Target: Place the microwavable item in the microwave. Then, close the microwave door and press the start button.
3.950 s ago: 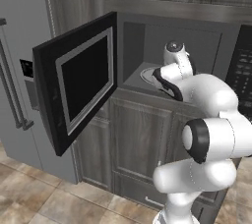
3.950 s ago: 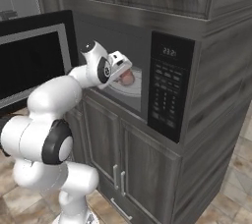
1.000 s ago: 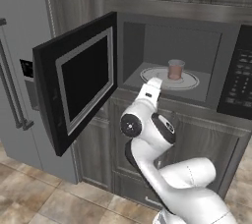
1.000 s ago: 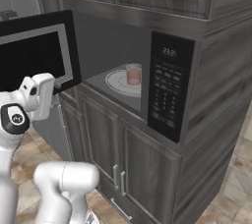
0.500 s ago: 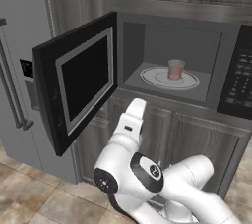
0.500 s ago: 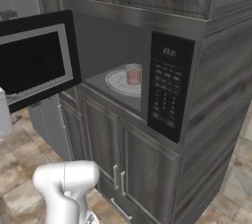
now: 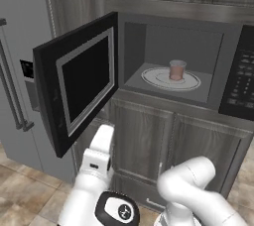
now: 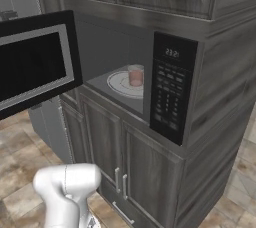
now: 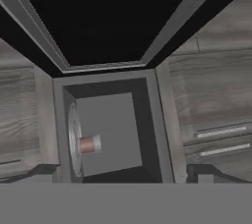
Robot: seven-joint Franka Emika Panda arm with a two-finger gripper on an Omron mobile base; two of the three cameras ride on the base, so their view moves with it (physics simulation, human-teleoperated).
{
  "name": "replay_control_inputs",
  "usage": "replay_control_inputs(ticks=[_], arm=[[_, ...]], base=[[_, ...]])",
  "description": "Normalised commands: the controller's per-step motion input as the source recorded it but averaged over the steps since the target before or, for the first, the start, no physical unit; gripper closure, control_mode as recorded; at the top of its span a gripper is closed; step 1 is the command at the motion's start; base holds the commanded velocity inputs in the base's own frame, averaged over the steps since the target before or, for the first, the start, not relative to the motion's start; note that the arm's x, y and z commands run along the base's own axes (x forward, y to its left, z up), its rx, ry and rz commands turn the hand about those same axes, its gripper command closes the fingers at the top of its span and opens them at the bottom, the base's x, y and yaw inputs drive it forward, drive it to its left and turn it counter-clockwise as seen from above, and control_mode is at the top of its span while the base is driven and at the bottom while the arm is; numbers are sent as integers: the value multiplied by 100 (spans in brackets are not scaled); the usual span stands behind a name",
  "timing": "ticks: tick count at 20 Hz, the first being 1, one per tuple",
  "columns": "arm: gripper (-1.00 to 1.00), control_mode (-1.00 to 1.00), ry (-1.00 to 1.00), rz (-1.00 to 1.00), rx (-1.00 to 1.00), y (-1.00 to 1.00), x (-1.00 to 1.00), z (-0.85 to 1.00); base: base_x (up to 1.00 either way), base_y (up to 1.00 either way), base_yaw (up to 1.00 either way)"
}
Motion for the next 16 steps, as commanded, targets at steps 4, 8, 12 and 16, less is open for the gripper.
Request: replay_control_inputs(ticks=[4,8,12,16], arm=[[-100,-100,-2,0,-10,100,4,-3],[-100,-100,0,0,-8,100,6,-6],[-100,-100,0,0,-7,100,0,-12],[-100,-100,0,0,-4,100,13,-23]], base=[[0,0,0],[0,0,0],[0,0,0],[0,0,0]])
